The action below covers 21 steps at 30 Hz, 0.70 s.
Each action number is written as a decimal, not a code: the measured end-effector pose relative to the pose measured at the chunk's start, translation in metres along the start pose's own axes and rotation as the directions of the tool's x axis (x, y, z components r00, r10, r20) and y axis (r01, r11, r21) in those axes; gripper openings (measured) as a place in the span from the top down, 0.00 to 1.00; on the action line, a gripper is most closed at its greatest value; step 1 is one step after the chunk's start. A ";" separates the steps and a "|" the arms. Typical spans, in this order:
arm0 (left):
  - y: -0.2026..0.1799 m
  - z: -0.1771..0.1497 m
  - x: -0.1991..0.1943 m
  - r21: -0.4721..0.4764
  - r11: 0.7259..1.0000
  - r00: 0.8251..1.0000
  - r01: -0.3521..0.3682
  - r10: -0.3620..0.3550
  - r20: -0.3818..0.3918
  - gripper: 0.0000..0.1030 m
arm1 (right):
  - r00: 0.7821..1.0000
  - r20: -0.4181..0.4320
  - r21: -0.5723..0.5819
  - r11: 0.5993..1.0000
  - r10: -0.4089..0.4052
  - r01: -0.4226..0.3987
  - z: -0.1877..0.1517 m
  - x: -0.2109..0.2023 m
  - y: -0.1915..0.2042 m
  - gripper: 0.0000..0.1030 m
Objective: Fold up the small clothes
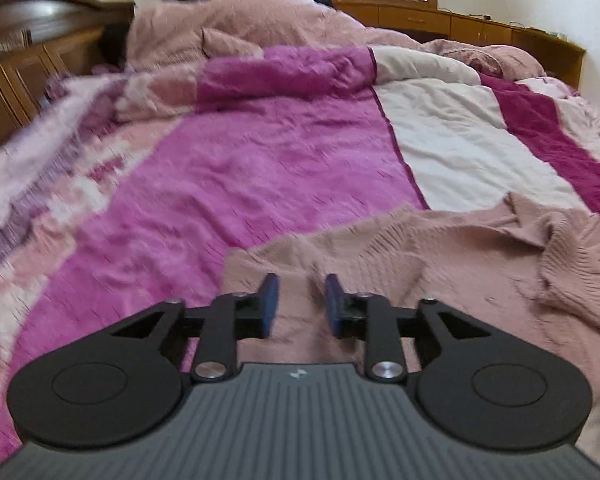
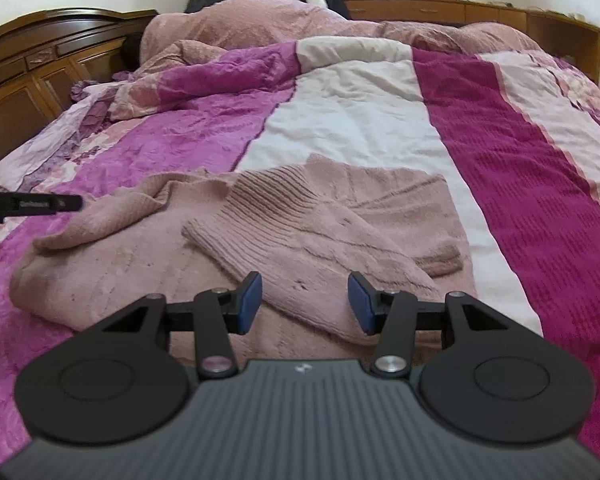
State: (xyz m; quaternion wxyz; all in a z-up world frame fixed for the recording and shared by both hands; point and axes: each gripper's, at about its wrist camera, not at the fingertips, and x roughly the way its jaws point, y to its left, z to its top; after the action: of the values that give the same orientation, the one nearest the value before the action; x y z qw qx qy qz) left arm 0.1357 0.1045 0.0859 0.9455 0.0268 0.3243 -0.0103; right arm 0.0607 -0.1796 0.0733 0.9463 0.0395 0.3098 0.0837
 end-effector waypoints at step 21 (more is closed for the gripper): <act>-0.016 -0.014 -0.017 -0.048 0.961 0.961 0.273 -0.274 -0.031 0.45 | 0.999 -0.026 -0.284 0.958 0.021 -0.027 0.002 0.033 0.033 0.52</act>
State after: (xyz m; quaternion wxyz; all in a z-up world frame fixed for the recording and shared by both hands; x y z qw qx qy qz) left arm 0.1133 0.0890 0.0846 0.9291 -0.0384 0.3428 -0.1334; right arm 0.0841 -0.1415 0.0597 0.9375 -0.0941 0.3046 0.1394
